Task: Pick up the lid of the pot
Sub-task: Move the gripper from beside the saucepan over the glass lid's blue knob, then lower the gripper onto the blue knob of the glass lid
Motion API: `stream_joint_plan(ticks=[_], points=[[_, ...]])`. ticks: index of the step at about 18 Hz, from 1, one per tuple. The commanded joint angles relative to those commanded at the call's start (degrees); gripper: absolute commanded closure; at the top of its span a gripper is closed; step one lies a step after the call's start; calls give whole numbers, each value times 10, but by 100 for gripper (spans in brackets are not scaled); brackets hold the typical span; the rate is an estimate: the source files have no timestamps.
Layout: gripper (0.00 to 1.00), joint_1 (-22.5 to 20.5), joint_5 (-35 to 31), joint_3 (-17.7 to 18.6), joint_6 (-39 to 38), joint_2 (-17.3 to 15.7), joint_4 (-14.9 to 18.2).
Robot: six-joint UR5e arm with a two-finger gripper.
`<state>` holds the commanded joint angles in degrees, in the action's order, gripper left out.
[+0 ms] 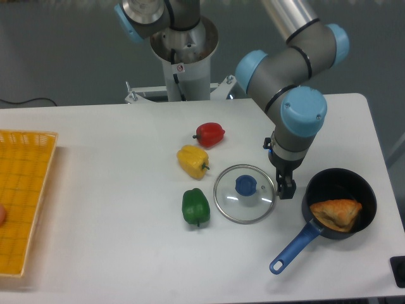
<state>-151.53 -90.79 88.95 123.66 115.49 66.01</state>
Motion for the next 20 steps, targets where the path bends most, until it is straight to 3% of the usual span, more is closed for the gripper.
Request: stream_joint_plan(ticks=[6, 15, 20], points=[[0, 11, 0, 26, -3, 4, -23], [0, 22, 0, 88, -1, 2, -104], [0, 27, -1, 98, -2, 2, -108]])
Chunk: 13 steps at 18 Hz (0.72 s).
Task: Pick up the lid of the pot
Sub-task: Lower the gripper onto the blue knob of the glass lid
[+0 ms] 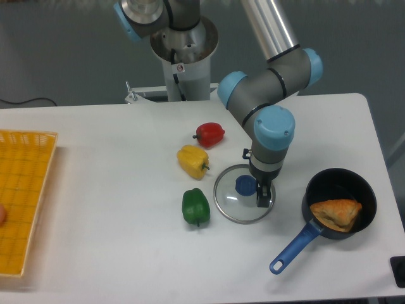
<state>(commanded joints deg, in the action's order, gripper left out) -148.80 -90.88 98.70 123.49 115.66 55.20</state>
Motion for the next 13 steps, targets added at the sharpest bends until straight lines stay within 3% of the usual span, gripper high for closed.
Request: stream_joint_plan(ticks=[13], points=[[0, 5, 1, 11, -4, 3, -1]])
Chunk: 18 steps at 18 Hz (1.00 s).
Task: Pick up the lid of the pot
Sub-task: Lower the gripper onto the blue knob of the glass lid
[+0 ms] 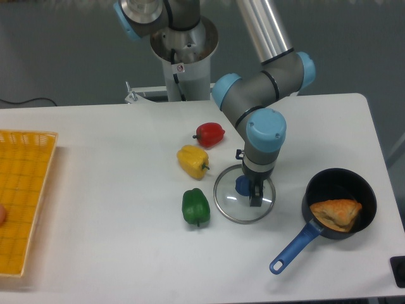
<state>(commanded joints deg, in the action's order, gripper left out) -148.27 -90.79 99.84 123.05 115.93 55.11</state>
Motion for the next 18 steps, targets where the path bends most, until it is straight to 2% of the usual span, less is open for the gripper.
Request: stream_joint_plan(ticks=[4, 18], points=[[5, 6, -1, 0, -13, 1, -4], [4, 7, -1, 8, -15, 2, -8]])
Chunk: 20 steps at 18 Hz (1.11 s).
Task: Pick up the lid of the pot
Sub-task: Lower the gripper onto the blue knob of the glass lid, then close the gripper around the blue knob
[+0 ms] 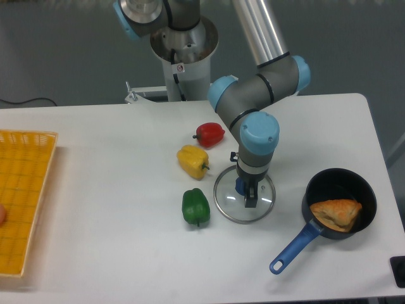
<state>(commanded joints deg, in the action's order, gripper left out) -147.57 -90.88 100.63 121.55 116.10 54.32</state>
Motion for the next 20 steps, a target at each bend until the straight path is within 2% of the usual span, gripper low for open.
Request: stream_joint_plan(ticks=[10, 17, 20], points=[[5, 5, -1, 0, -11, 0, -1], [26, 5, -1, 0, -13, 0, -1], [28, 5, -1, 0, -13, 0, -1]])
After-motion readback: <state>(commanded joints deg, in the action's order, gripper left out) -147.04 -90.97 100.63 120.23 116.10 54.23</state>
